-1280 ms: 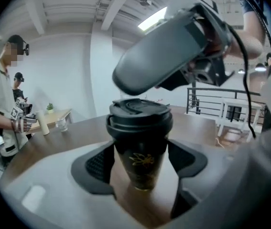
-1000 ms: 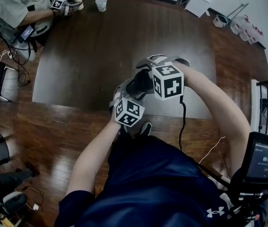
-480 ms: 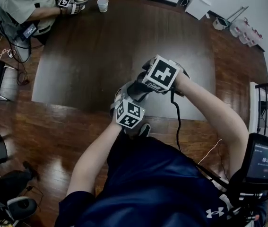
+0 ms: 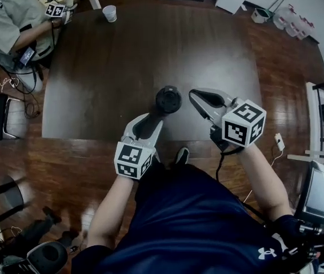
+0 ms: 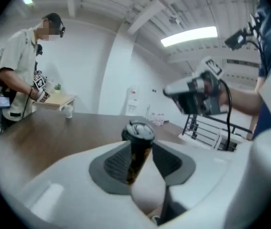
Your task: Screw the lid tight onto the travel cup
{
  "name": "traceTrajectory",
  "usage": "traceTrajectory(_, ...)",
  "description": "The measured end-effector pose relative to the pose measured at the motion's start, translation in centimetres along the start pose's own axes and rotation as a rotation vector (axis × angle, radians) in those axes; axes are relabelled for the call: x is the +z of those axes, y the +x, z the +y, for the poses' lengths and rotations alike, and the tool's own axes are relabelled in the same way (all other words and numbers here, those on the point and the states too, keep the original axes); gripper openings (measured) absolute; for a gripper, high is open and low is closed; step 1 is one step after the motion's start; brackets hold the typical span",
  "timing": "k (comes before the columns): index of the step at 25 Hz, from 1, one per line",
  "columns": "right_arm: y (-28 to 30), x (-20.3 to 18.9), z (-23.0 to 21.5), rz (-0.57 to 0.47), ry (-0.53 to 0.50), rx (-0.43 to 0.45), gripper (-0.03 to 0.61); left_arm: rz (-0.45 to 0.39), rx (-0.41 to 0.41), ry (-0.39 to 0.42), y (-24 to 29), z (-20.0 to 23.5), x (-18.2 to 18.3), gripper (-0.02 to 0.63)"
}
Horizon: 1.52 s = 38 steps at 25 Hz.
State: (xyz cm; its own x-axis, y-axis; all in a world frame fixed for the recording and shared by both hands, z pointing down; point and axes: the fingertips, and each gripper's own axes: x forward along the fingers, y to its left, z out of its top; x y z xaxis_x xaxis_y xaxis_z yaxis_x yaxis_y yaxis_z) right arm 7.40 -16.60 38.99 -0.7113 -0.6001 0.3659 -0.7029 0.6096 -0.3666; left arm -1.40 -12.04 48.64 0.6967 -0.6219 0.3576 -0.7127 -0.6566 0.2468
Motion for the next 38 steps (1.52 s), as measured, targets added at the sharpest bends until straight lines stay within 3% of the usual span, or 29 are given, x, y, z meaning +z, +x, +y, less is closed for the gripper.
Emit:
traceTrajectory(3,-2.7,-0.6,0.0,-0.124,0.086,-0.045,0.012,-0.125,0.043,0.007,-2.3,-1.2,5.6,0.018)
traceTrajectory(6,-4.1,-0.8,0.6,-0.185,0.064,-0.087,0.011,-0.175,0.044,0.042,-3.0,-3.1,9.1,0.006)
traceTrajectory(9,-5.8,0.3,0.7,-0.263,-0.025,-0.158,0.011,-0.193,0.019,0.075,-2.4,-5.4,11.3,0.006)
traceTrajectory(13,-8.0,0.6,1.2,-0.308,-0.145,-0.216,0.011,-0.171,-0.011,0.084,-1.1,-7.9,10.3,0.006)
traceTrajectory(18,-8.9,1.0,1.4,-0.33,-0.201,-0.239,0.011,-0.169,-0.025,0.079,-0.7,-8.5,10.1,0.006)
traceTrajectory(38,-9.1,0.7,0.8,-0.308,-0.198,-0.25,0.012,-0.175,-0.003,0.058,-0.9,-8.5,9.6,0.006)
